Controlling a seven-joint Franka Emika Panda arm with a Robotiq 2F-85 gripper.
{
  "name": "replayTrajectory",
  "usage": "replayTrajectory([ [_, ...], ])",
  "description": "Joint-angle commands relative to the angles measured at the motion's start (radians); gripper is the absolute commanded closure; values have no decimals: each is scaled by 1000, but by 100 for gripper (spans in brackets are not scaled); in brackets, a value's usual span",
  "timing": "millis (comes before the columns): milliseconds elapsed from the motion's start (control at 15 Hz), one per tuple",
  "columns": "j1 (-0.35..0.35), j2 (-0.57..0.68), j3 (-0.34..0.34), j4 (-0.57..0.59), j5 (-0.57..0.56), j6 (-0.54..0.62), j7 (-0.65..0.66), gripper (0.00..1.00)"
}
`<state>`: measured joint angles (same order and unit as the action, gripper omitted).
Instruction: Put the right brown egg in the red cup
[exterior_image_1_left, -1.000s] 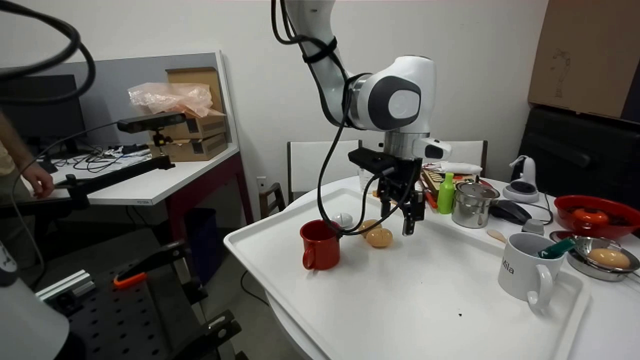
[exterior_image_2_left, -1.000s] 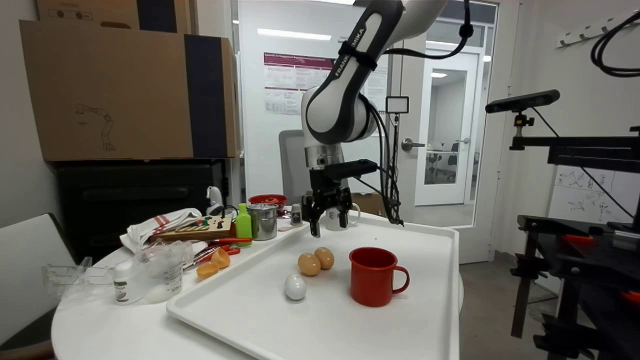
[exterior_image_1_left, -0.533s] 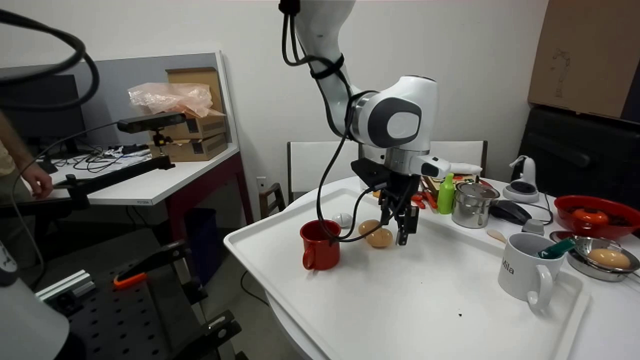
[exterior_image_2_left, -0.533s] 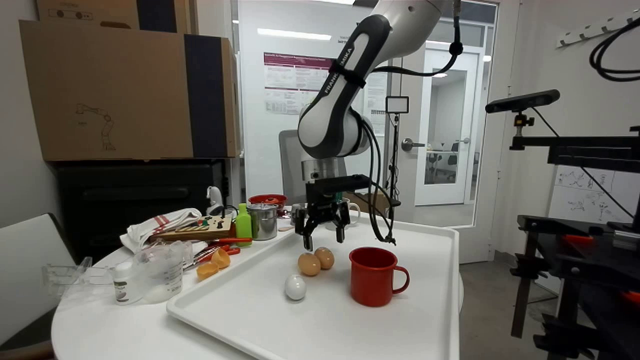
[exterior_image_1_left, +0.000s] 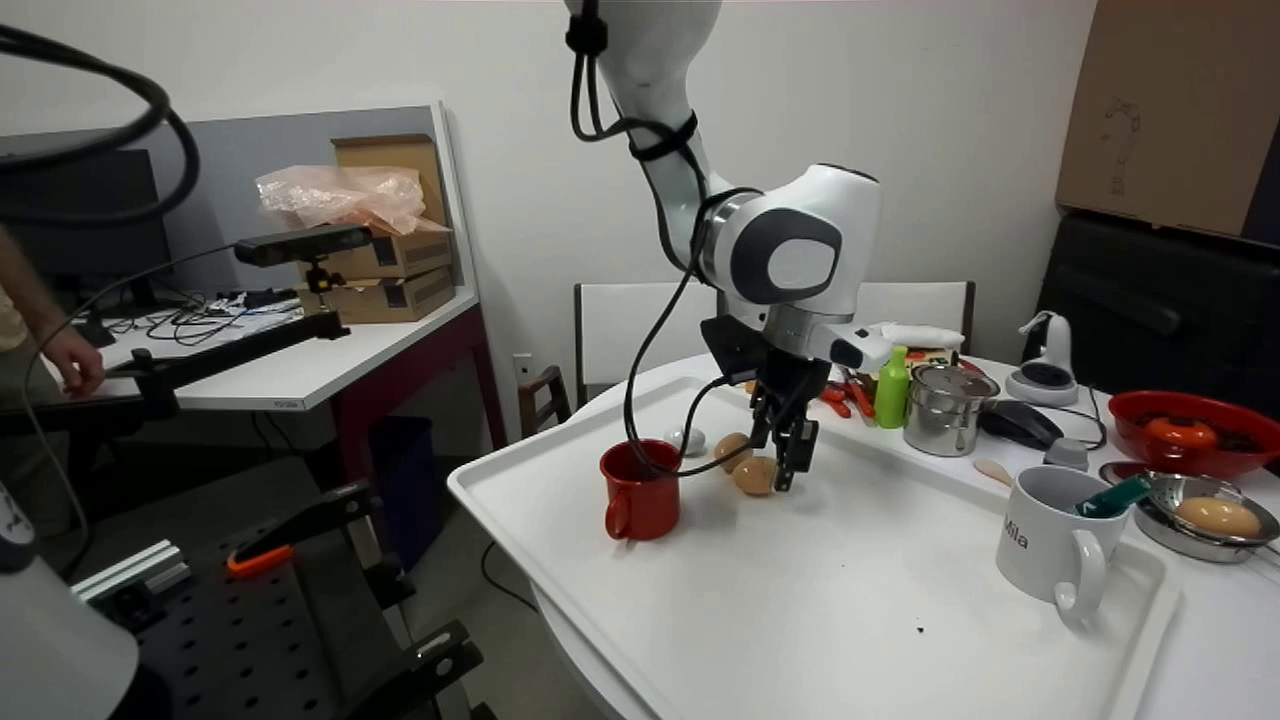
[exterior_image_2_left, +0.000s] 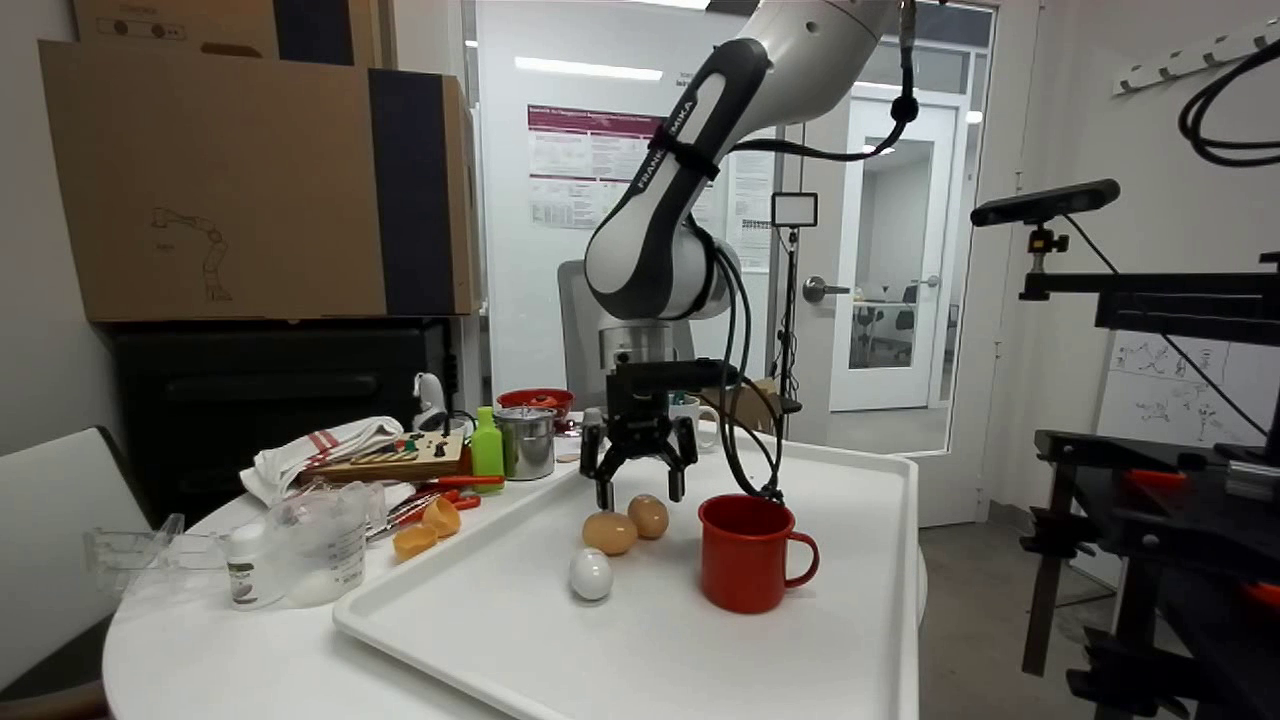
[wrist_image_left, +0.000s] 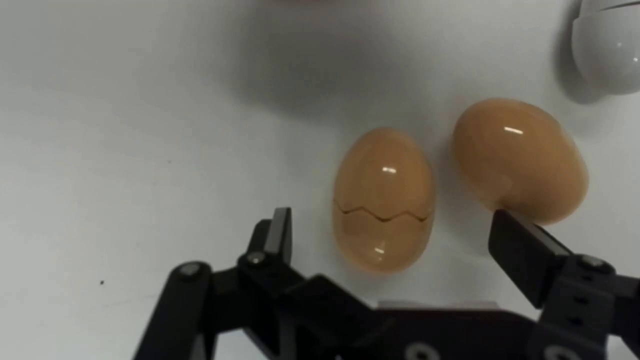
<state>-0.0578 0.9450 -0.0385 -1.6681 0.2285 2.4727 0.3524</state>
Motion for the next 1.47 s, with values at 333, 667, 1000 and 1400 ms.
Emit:
replayTrajectory([
  [333,-33,10,16,28,70,-79,3,0],
  [667,-45,28,6,48,68,-130,8,0],
  [1000,-36,56,-1,75,55,-153,10,0],
  [1400,-28,86,-13,112,43,-169,13,0],
])
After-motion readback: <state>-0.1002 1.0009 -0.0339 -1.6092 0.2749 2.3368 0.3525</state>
